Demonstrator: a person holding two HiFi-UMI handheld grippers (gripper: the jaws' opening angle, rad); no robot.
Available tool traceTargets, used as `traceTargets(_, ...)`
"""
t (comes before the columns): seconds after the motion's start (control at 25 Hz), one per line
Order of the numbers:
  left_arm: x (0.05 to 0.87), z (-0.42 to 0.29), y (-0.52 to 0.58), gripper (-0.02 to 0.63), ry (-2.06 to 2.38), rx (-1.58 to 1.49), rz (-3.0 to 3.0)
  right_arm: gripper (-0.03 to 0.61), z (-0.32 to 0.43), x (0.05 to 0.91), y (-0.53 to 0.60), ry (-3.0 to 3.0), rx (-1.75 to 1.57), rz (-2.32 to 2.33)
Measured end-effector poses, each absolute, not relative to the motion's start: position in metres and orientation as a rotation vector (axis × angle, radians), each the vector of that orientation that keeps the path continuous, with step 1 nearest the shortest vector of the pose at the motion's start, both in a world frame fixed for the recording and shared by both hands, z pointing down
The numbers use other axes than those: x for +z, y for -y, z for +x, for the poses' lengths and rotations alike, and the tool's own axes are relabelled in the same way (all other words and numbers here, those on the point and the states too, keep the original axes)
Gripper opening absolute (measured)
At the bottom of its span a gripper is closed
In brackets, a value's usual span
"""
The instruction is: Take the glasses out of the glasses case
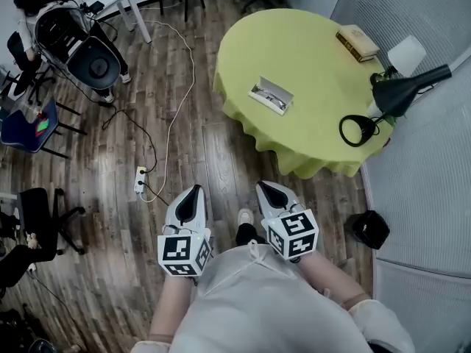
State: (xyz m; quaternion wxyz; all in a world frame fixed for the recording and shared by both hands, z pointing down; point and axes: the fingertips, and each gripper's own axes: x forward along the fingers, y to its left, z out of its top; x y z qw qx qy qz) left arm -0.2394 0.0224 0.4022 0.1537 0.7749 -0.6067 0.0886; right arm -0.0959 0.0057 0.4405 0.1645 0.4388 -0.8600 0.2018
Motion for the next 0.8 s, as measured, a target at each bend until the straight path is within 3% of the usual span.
traceTargets(0.32, 0.412, -0.215, 0.108, 0.007, 1.668, 0.282, 2.277, 0.0, -0.07, 0.443, 0.114, 2.429, 0.608, 1.341)
traceTargets(0.8, 0.433, -0.173, 0.253, 0.007, 1.35, 0.375, 2.46, 0.0, -0.018, 0.459, 0.207, 2.21, 0.702, 1.654)
